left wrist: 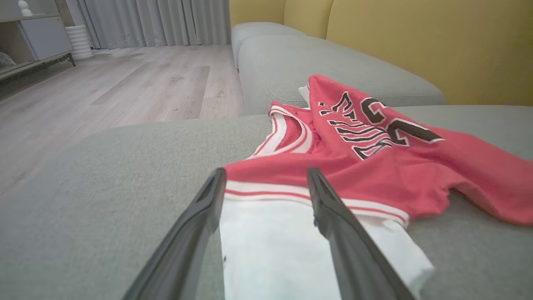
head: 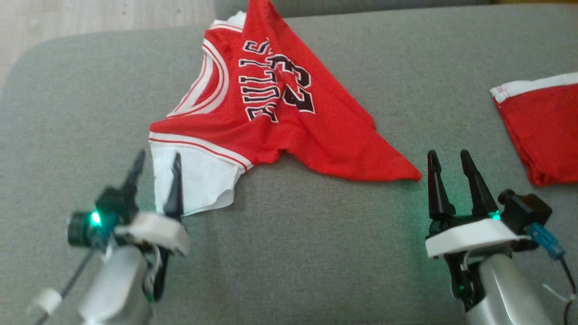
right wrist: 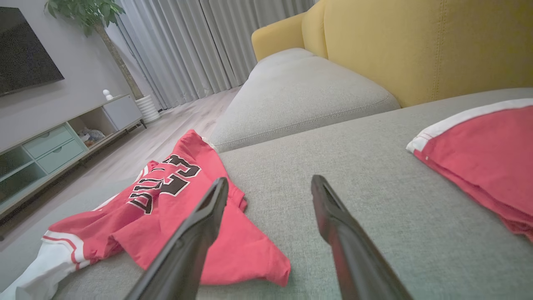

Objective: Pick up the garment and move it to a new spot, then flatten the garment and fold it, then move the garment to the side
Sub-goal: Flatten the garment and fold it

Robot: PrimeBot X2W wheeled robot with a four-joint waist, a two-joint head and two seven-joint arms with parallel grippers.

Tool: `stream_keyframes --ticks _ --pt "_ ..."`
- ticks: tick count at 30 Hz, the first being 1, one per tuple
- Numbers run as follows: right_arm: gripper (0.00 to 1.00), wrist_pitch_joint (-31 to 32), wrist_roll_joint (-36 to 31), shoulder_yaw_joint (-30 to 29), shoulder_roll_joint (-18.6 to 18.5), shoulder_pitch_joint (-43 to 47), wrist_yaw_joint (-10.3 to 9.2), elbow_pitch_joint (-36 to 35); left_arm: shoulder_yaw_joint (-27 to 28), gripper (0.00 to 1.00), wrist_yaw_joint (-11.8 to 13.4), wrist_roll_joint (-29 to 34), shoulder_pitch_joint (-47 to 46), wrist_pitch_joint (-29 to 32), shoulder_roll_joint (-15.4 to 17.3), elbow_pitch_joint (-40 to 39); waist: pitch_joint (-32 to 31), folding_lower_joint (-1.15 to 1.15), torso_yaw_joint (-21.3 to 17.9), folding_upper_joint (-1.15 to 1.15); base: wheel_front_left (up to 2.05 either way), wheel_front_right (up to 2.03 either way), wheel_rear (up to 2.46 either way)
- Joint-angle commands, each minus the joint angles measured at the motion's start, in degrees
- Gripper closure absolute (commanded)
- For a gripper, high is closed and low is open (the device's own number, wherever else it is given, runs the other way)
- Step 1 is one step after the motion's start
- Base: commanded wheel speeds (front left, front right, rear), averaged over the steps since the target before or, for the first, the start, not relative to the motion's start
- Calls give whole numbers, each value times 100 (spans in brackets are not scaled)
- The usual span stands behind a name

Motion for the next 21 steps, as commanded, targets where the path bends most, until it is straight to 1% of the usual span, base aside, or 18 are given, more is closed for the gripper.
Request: stream_keyframes --ticks 1,5,8,13,15,17,18,21 --pt "0 -61 -32 102 -15 -47 -5 -160 279 0 60 83 43 -70 81 -320 -61 1 78 0 0 0 0" --pt "0 -61 -34 142 -15 -16 -5 -147 323 0 119 171 339 -70 39 -622 -81 1 114 0 0 0 0" --pt "0 -61 -25 172 -15 -4 -5 -131 304 0 114 212 445 -70 39 -649 -86 1 124 0 0 0 0" --pt "0 -61 -32 277 -15 -37 -5 -101 220 0 81 193 382 231 80 -306 -22 1 41 0 0 0 0" --pt "0 -61 -32 280 -15 -59 -5 -99 203 0 124 204 343 380 117 -121 26 1 -16 0 0 0 0" --pt "0 -61 -24 279 -15 -77 -5 -105 196 0 221 279 292 387 185 49 86 1 -81 0 0 0 0" --pt "0 -61 -14 270 -15 -81 -5 -111 239 0 268 250 280 374 180 135 119 1 -108 0 0 0 0" --pt "0 -61 -2 258 -15 -84 -5 -131 284 0 303 187 245 370 158 369 222 1 -161 0 0 0 0"
